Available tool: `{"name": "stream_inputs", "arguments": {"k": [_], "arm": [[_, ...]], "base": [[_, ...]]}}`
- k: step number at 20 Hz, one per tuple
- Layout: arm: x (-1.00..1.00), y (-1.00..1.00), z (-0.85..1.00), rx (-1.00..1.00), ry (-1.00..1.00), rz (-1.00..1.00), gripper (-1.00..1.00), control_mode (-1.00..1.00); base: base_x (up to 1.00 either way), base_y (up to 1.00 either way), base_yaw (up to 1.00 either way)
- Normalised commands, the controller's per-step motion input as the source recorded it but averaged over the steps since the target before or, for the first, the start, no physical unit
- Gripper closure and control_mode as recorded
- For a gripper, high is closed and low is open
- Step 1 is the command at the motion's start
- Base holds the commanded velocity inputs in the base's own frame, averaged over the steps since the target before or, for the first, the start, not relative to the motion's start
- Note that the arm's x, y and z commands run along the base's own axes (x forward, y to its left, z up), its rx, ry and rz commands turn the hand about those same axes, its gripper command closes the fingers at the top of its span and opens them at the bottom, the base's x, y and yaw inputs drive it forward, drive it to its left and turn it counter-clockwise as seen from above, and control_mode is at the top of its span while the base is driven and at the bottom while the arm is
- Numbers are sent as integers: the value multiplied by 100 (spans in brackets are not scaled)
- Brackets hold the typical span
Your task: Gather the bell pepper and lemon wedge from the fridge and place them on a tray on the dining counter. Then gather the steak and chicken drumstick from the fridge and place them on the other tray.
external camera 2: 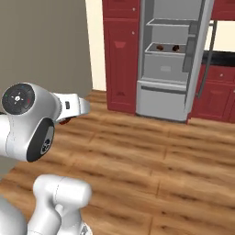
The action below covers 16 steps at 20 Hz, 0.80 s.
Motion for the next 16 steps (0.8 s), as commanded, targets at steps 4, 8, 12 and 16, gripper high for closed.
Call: {"name": "stream_inputs", "arguments": {"k": [4, 8, 12, 16], "arm": [[0, 0, 0, 0, 0, 0, 100, 100], [0, 0, 0, 0, 0, 0, 100, 100], [0, 0, 0, 0, 0, 0, 100, 100], [0, 0, 0, 0, 0, 0, 100, 100]], "base": [[-100, 4, 0], [-100, 1, 0], [-100, 0, 0], [-100, 0, 0]]}}
